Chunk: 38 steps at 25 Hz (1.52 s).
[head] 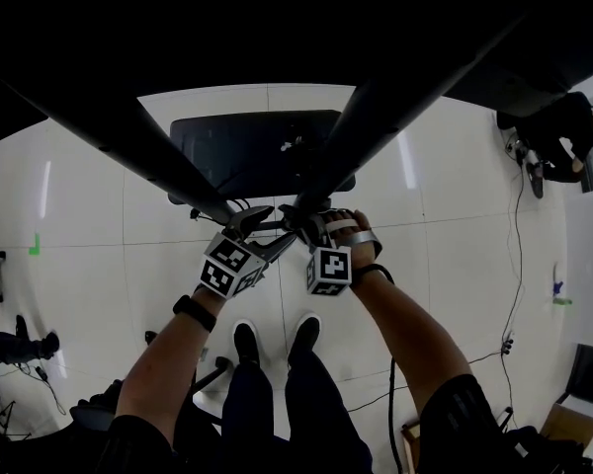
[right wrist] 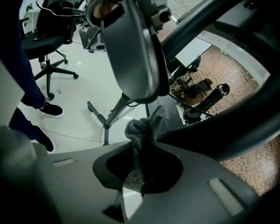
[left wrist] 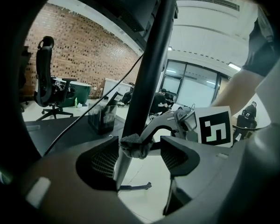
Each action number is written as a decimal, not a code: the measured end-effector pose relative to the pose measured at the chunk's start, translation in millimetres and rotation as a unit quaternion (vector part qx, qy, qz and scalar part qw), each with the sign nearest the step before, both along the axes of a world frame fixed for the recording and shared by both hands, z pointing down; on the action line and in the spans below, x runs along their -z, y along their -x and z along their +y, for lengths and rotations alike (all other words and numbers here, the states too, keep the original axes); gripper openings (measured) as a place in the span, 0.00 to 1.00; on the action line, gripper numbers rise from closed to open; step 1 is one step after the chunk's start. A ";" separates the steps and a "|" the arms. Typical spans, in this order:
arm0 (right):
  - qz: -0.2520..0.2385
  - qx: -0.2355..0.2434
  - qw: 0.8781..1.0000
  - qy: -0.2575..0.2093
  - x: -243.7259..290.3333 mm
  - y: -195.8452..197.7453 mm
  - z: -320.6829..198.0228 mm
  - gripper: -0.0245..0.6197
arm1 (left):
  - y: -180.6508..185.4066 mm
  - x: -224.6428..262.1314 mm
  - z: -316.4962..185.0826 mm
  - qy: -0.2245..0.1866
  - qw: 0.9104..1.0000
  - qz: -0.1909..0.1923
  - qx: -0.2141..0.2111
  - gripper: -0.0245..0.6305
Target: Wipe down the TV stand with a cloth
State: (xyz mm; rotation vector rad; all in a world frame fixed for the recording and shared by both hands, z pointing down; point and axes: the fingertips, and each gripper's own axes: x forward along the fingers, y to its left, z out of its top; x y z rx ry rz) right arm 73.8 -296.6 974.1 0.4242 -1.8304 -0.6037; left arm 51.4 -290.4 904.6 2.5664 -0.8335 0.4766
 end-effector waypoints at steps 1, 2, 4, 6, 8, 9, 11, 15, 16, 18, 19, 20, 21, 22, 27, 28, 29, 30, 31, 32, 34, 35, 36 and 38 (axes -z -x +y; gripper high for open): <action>-0.003 -0.006 1.000 0.005 -2.5 0.6 -0.1 0.09 | 0.2 -3.0 1.0 0.003 1.000 -0.001 0.000 0.50; -0.009 -0.013 1.000 0.009 -3.9 1.4 -0.4 0.09 | 0.0 -3.9 2.3 0.007 1.000 0.001 0.000 0.50; -0.025 -0.026 0.999 0.016 -4.4 2.8 -0.7 0.09 | -0.6 -2.0 4.0 0.010 1.000 0.006 0.000 0.50; -0.041 -0.038 0.998 0.021 1.4 4.2 1.3 0.09 | 0.7 0.5 4.9 0.006 1.000 0.007 0.001 0.50; -0.062 -0.045 0.997 0.022 11.9 7.3 5.6 0.09 | 2.4 6.3 9.1 0.013 1.000 0.014 0.004 0.50; -0.076 -0.049 0.996 0.023 17.3 9.4 8.8 0.09 | 3.1 11.6 12.0 0.017 1.000 0.022 0.006 0.50; -0.110 -0.067 0.991 0.030 33.2 15.4 16.9 0.09 | 3.5 27.0 19.5 0.018 0.999 0.036 0.007 0.50; -0.194 -0.116 0.972 0.058 79.9 31.3 44.0 0.09 | 12.7 66.4 41.4 -0.005 0.999 0.042 0.001 0.50; -0.213 -0.122 0.968 0.061 94.9 34.8 52.0 0.09 | 16.3 78.3 49.5 -0.009 0.999 0.044 -0.002 0.50; -0.242 -0.122 0.961 0.061 129.3 41.3 70.2 0.09 | 24.6 104.9 69.4 -0.014 0.998 0.053 -0.007 0.50; -0.254 -0.121 0.958 0.059 148.9 44.1 79.9 0.09 | 29.6 119.0 79.9 -0.018 0.998 0.058 -0.009 0.50; -0.264 -0.121 0.955 0.058 168.3 46.0 89.6 0.09 | 35.5 133.4 89.6 -0.023 0.998 0.061 -0.009 0.50; -0.271 -0.122 0.953 0.057 186.0 46.7 98.8 0.09 | 42.1 148.0 97.8 -0.029 0.997 0.064 -0.009 0.50; -0.276 -0.125 0.951 0.055 201.6 46.3 107.5 0.09 | 49.2 162.9 104.8 -0.036 0.997 0.066 -0.008 0.50; -0.315 -0.161 0.935 0.036 286.3 40.9 148.2 0.09 | 75.2 238.1 135.5 -0.080 0.994 0.067 -0.013 0.50; -0.322 -0.168 0.931 0.027 304.6 39.9 153.2 0.09 | 79.3 252.9 140.8 -0.090 0.993 0.069 -0.015 0.50; -0.331 -0.176 0.927 0.018 322.5 39.2 157.1 0.09 | 83.6 267.2 146.4 -0.098 0.993 0.071 -0.017 0.50; -0.343 -0.183 0.921 0.011 339.4 38.4 161.1 0.09 | 87.7 280.7 152.9 -0.102 0.992 0.074 -0.018 0.50; -0.357 -0.189 0.915 0.007 354.9 37.4 166.0 0.09 | 91.5 292.7 161.0 -0.102 0.991 0.079 -0.019 0.50; -0.372 -0.195 0.907 0.007 369.0 36.4 171.8 0.09 | 95.5 302.8 170.0 -0.100 0.991 0.085 -0.017 0.50; -0.401 -0.204 0.893 0.017 393.1 35.4 184.1 0.09 | 106.0 320.4 185.4 -0.102 0.990 0.096 -0.005 0.50; -0.414 -0.208 0.886 0.026 402.4 35.0 190.4 0.09 | 111.2 328.8 192.1 -0.105 0.989 0.102 0.003 0.50; -0.425 -0.212 0.879 0.036 410.3 34.5 197.2 0.09 | 115.0 336.8 199.4 -0.104 0.989 0.108 0.010 0.50; -0.444 -0.214 0.868 0.054 423.9 33.5 211.8 0.09 | 119.3 350.0 215.4 -0.103 0.987 0.118 0.019 0.50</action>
